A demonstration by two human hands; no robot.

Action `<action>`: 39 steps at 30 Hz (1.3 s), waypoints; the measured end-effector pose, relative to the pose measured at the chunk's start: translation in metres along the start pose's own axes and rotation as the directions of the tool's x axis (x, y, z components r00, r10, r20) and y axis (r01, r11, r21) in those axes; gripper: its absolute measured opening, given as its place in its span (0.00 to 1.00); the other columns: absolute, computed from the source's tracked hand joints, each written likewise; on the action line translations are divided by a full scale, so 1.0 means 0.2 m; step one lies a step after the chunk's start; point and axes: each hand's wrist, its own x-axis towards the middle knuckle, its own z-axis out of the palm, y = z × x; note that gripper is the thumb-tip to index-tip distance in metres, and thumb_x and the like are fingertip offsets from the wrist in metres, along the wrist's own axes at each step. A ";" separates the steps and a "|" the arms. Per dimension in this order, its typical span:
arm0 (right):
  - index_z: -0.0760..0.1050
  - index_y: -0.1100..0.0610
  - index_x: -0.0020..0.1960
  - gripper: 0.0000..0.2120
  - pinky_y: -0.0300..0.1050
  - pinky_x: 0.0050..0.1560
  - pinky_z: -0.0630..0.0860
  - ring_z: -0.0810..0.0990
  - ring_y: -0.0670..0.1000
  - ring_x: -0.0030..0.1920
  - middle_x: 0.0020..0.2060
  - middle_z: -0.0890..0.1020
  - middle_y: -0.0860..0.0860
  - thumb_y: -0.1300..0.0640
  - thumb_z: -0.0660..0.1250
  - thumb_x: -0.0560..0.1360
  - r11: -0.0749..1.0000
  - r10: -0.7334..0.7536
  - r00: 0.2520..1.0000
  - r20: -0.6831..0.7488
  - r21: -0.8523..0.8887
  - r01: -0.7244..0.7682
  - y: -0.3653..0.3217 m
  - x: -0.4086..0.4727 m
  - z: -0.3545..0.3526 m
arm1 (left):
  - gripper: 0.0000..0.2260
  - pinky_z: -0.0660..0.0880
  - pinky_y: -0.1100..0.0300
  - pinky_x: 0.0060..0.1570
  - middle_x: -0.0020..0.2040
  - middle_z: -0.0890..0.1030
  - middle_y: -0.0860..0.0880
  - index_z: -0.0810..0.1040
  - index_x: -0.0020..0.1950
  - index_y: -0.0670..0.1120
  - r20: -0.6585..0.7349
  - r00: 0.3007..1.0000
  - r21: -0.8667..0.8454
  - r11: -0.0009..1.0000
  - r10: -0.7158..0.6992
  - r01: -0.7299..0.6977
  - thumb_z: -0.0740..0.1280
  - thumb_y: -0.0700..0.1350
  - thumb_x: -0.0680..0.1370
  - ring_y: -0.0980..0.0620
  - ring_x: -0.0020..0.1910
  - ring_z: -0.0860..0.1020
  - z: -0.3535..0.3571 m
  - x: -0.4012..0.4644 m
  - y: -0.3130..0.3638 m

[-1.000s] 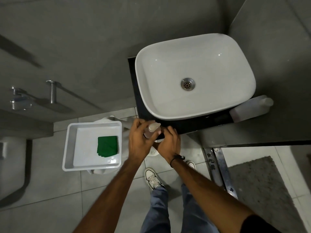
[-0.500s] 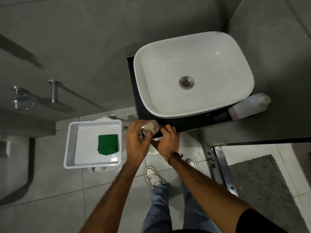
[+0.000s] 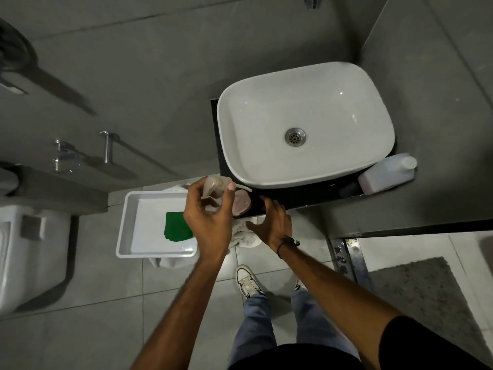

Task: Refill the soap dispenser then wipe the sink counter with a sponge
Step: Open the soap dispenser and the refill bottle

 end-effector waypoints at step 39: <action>0.68 0.52 0.67 0.37 0.47 0.56 0.77 0.76 0.48 0.57 0.61 0.79 0.52 0.48 0.83 0.65 0.941 0.201 0.915 -0.350 0.329 -0.081 1.12 0.21 -1.07 | 0.16 0.84 0.53 0.41 0.49 0.84 0.42 0.71 0.49 0.43 -0.110 0.487 -0.462 0.478 -0.866 0.747 0.78 0.41 0.74 0.43 0.45 0.86 1.06 -0.38 -0.39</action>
